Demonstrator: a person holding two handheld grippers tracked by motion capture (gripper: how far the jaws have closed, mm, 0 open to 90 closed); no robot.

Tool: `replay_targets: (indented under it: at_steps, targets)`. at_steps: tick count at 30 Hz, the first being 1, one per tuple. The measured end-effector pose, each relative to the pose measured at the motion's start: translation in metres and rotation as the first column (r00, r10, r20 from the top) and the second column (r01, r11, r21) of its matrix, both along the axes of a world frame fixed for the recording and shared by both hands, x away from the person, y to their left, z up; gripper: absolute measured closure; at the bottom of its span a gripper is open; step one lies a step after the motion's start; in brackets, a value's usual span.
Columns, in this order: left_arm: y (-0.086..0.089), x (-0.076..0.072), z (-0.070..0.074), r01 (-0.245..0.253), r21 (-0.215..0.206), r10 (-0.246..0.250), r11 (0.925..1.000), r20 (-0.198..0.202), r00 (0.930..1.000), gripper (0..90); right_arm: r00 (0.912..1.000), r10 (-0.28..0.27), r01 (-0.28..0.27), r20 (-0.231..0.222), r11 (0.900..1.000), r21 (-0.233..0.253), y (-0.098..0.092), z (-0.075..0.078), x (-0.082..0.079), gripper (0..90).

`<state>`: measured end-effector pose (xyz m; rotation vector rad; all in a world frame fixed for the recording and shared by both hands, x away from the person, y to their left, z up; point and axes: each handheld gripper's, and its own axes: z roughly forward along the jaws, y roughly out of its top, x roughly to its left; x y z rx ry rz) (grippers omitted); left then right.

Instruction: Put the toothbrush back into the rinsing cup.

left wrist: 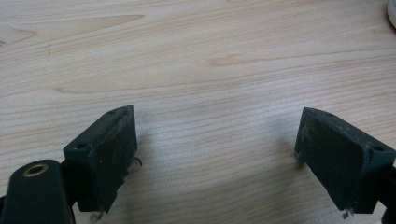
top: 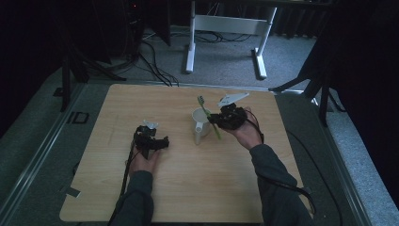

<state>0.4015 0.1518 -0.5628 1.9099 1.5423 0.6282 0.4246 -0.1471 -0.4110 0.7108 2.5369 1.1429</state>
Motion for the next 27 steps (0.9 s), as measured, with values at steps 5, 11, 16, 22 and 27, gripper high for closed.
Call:
replay_targets:
  at_steps: [5, 11, 16, 22, 27]
  targets:
    - [-0.0001, 0.0000, 0.0000, -0.001, -0.001, 0.001, 1.0000, 0.000, 1.0000, 13.3, 0.9998, -0.013, 0.013, 0.014, 1.000, 0.027, -0.0010, 0.0016, -0.0001, 82.3]
    - [-0.0001, 0.0000, 0.0000, -0.001, -0.001, 0.001, 1.0000, 0.000, 1.0000, 13.3, 0.9995, -0.025, 0.024, 0.020, 0.998, 0.059, -0.0013, 0.0024, 0.0000, 82.3]
    - [-0.0001, 0.0000, 0.0000, -0.001, -0.001, 0.001, 1.0000, 0.000, 1.0000, 13.3, 0.9993, -0.029, 0.027, 0.024, 0.996, 0.084, -0.0001, 0.0031, 0.0003, 82.3]
    - [-0.0001, 0.0000, 0.0000, -0.001, -0.001, 0.001, 1.0000, 0.000, 1.0000, 13.3, 0.9990, -0.037, 0.033, 0.027, 0.993, 0.113, -0.0001, 0.0040, 0.0006, 82.2]
    - [-0.0001, 0.0000, 0.0000, -0.001, -0.001, 0.001, 1.0000, 0.000, 1.0000, 13.3, 0.9984, -0.044, 0.039, 0.036, 0.991, 0.125, 0.0002, 0.0040, 0.0005, 82.2]
